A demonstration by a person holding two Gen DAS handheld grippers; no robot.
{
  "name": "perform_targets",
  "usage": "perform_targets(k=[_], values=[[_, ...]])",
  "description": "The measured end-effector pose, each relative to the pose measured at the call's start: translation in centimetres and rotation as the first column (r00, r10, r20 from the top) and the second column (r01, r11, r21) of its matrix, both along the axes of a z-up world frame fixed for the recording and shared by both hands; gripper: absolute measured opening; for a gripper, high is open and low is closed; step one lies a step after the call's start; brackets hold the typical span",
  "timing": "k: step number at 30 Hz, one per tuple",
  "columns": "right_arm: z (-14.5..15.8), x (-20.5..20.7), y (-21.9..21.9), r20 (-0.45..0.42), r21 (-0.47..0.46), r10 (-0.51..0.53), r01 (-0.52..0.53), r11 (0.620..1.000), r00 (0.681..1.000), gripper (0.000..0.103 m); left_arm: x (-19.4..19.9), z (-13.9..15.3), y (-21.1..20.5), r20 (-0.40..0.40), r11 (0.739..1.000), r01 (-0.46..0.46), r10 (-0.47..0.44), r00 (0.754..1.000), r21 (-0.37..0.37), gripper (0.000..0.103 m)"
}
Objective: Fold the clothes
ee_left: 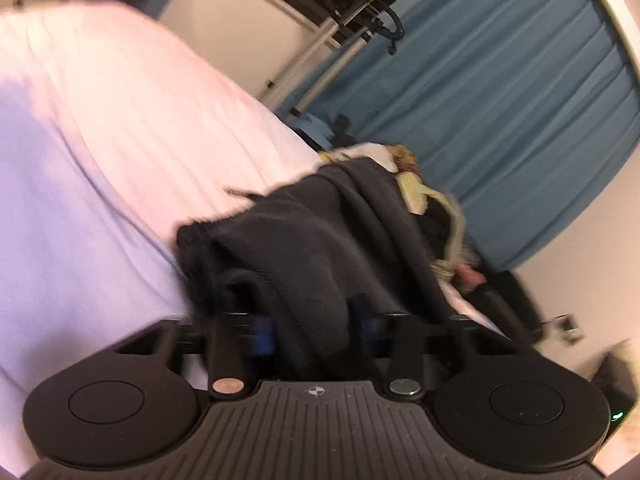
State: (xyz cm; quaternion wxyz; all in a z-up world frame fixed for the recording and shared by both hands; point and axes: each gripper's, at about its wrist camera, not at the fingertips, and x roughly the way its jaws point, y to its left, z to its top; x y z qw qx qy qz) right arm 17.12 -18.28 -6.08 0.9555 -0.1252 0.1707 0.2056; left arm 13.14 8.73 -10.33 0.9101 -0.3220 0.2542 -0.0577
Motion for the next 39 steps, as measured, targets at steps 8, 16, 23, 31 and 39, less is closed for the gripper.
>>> perform_targets(k=[8,16,23,31,39], values=[[-2.1,3.7,-3.1,-0.089,0.186,-0.102,0.117,0.976,0.991,0.02,1.1,-0.4,-0.5,0.039,0.996,0.041,-0.044,0.998,0.079,0.038],[-0.2,-1.0,-1.1,0.038,0.134,-0.231,0.224,0.965,0.972,0.072,1.2,0.1,0.5,0.014,0.995,0.094,-0.095,0.995,0.024,0.055],[0.1,-9.5,4.1,0.246,0.003,-0.112,0.114,0.993,0.963,0.079,-1.5,2.0,1.5,0.044,0.991,0.107,-0.103,0.994,-0.082,0.094],[-3.5,-12.3,10.3,0.221,-0.204,0.159,-0.114,0.972,0.962,0.09,-0.8,0.6,4.1,-0.081,0.989,0.02,-0.032,0.996,-0.147,0.098],[-7.2,-9.9,11.4,0.066,-0.351,0.157,-0.124,0.928,0.985,0.088,-0.1,-0.1,4.9,-0.098,0.979,0.023,-0.044,0.994,-0.204,0.098]])
